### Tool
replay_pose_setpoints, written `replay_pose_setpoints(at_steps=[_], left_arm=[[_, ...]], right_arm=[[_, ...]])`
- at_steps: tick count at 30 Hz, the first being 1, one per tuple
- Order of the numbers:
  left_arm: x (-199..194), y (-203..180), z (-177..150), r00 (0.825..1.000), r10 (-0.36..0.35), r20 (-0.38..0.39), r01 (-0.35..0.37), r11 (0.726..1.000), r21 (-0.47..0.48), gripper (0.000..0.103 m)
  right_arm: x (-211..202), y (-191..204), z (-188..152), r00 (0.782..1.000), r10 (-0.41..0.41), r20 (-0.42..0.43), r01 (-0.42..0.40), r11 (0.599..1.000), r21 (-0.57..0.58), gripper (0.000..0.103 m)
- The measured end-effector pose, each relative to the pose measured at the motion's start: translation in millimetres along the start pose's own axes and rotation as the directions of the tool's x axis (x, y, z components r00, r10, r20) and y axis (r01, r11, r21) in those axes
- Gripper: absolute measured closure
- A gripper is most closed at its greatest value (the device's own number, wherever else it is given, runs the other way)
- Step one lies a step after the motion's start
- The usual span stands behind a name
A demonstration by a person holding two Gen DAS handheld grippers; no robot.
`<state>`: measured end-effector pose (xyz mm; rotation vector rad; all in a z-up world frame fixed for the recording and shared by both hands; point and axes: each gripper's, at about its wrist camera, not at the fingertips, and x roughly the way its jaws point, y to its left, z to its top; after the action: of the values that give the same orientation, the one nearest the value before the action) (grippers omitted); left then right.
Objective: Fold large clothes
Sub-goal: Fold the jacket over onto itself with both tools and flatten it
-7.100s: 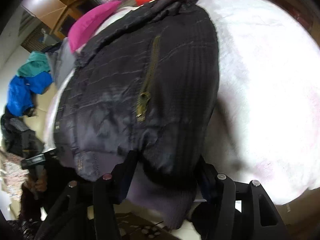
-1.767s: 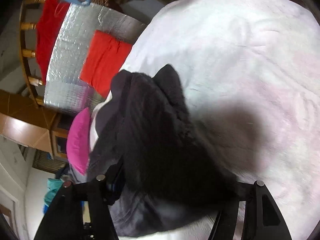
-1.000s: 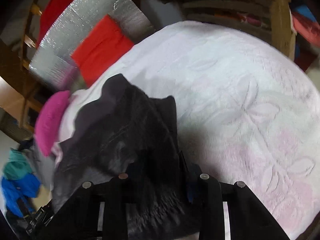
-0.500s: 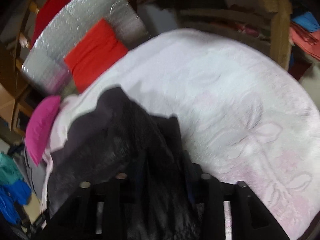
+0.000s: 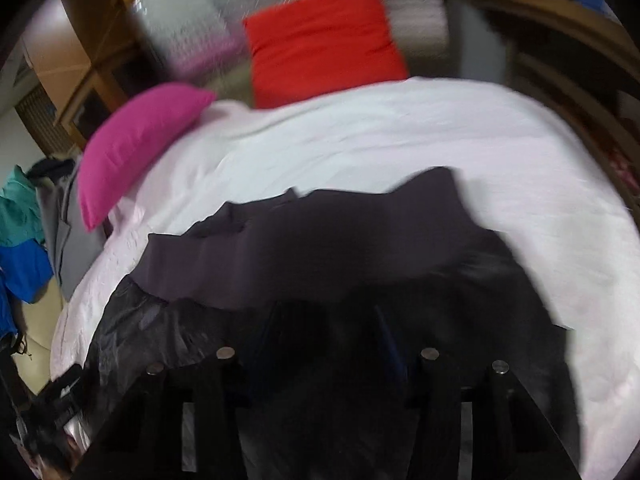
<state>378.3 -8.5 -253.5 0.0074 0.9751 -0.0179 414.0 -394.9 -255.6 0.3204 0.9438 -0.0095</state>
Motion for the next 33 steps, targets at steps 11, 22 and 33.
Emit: replay_pose_setpoints(at_steps=[11, 22, 33], left_arm=[[36, 21, 17, 0.997, -0.006, -0.077, 0.002, 0.999, -0.055, 0.029], [-24, -4, 1, 0.982, -0.172, 0.071, 0.17, 0.985, 0.04, 0.029], [-19, -44, -34, 0.999, -0.029, 0.027, 0.024, 0.989, 0.146, 0.028]], right_arm=[[88, 14, 45, 0.991, -0.084, -0.101, 0.09, 0.994, 0.066, 0.052], [-37, 7, -17, 0.989, 0.139, 0.054, -0.139, 0.99, -0.008, 0.051], [-38, 2, -115, 0.988, 0.144, -0.051, -0.147, 0.988, -0.052, 0.051]])
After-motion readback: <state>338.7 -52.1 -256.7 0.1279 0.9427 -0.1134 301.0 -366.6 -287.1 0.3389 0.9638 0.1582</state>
